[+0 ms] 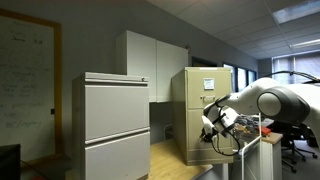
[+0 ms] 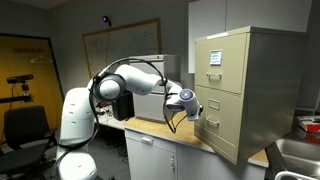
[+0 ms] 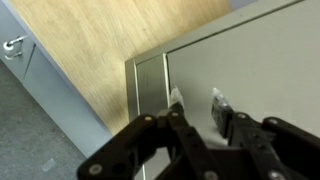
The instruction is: Open the bottom drawer of the cabinet at the right
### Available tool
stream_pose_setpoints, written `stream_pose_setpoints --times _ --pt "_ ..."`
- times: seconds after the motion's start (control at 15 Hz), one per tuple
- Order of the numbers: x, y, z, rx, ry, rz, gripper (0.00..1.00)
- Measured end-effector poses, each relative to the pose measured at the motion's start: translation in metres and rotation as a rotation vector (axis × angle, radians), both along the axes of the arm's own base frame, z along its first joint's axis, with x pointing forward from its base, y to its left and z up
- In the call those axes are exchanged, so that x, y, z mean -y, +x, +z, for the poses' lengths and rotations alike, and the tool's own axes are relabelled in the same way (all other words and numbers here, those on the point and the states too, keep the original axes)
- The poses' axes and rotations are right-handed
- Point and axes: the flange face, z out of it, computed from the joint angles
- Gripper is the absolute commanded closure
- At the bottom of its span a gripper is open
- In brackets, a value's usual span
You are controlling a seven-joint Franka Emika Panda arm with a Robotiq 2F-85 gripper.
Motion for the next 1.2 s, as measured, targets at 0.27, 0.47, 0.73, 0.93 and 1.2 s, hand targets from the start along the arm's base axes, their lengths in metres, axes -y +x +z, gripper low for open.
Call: stream_pose_setpoints --times 0.27,0.47,0.73,0.93,1.2 --pt "-0.026 0.012 -0.005 -0.029 0.143 -0.091 0.51" --pt "-0.031 0.007 -0.008 -0.093 0.261 0.049 0.26" --pt "-0.022 -0.027 0.002 -0.191 0.415 0.238 0.15" --pt "-0.020 -0.059 0.016 -0.280 0.523 0.381 0.00" --pt "-0.008 -0.087 0.036 -0.412 0.544 0.423 0.00"
